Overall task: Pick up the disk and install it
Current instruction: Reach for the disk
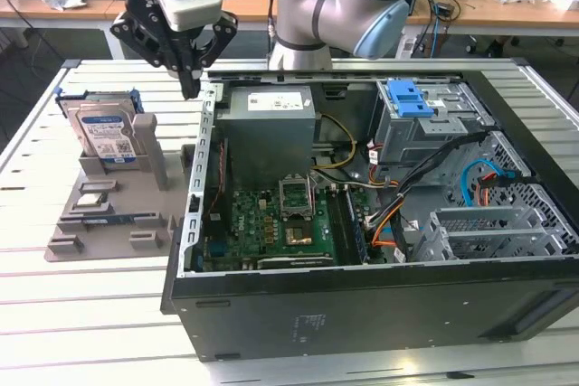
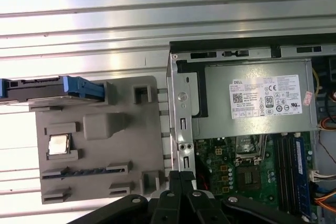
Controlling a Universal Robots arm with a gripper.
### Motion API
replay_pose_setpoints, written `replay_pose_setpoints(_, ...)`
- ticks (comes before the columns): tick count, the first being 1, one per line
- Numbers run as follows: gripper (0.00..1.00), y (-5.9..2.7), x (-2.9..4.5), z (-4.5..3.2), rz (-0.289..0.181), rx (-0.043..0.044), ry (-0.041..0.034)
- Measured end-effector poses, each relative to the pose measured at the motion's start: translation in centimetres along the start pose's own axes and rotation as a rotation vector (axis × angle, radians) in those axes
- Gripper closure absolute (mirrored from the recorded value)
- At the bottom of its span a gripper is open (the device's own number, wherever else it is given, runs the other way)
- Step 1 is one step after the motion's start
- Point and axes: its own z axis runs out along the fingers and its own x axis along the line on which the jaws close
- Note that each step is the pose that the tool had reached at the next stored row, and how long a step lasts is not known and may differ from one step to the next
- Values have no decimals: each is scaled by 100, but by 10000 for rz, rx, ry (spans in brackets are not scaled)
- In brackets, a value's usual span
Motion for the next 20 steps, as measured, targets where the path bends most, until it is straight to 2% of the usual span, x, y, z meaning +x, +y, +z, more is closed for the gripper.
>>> replay_pose_setpoints(5, 90, -9, 122, -3, 0, 0, 0)
replay_pose_setpoints(20, 90, -27, 365, -10, 0, 1, 1)
